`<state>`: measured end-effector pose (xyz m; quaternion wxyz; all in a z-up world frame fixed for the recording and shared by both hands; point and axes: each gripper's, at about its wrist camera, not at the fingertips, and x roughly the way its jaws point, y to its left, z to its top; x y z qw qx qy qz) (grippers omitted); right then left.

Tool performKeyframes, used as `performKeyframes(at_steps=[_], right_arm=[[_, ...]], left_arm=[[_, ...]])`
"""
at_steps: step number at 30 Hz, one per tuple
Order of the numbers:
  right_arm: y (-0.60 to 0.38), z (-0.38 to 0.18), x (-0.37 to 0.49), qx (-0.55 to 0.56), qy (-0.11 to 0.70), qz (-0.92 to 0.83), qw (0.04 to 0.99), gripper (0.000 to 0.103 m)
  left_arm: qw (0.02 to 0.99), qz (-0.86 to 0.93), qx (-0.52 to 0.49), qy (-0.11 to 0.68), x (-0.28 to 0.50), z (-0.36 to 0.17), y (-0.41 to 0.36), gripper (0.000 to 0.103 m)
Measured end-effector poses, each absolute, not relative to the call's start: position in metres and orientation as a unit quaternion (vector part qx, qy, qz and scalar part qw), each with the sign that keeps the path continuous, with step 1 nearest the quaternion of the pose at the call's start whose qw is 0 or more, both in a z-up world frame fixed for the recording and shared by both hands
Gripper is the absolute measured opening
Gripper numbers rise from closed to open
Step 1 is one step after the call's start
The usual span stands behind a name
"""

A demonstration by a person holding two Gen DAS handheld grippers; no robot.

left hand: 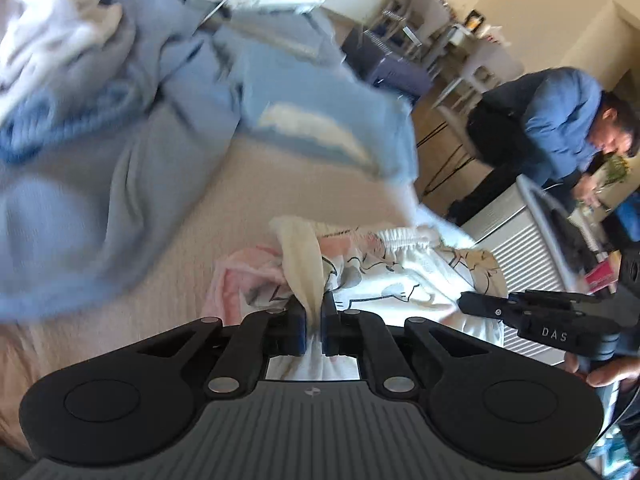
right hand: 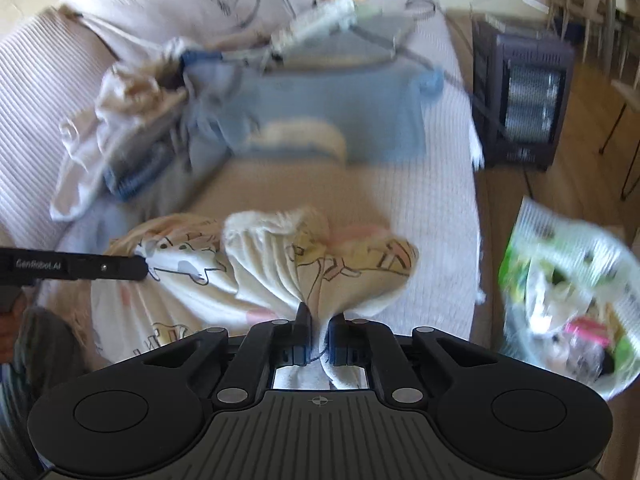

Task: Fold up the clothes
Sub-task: 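Grasp the folded cream pants' waistband edge with both grippers, then lift the folded pants with both grippers onto the clothes stack by the pillow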

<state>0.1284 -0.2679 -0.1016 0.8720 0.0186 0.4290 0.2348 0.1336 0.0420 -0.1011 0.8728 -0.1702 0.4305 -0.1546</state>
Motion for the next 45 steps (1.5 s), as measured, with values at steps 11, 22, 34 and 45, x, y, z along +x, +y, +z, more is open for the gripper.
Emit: performKeyframes(at_steps=[11,22,34,45], right_arm=[[-0.242,-0.007,0.213,0.002,0.29,0.236,0.928,0.008],[-0.225,-0.087,0.329,0.029,0.359,0.215,0.908,0.008],[-0.257,-0.108,0.335,0.046,0.4,0.191,0.895,0.041],[-0.25,-0.066,0.296,0.028,0.333,0.201,0.921,0.016]], left_arm=[[0.927,-0.175,-0.052,0.327,0.277,0.005,0.037,0.006],[0.897,-0.159,0.018,0.413,0.402,-0.079,0.027,0.006],[0.901,-0.127,-0.035,0.413,0.386,-0.066,0.075,0.035],[0.916,-0.173,0.006,0.363,0.36,-0.036,0.024,0.01]])
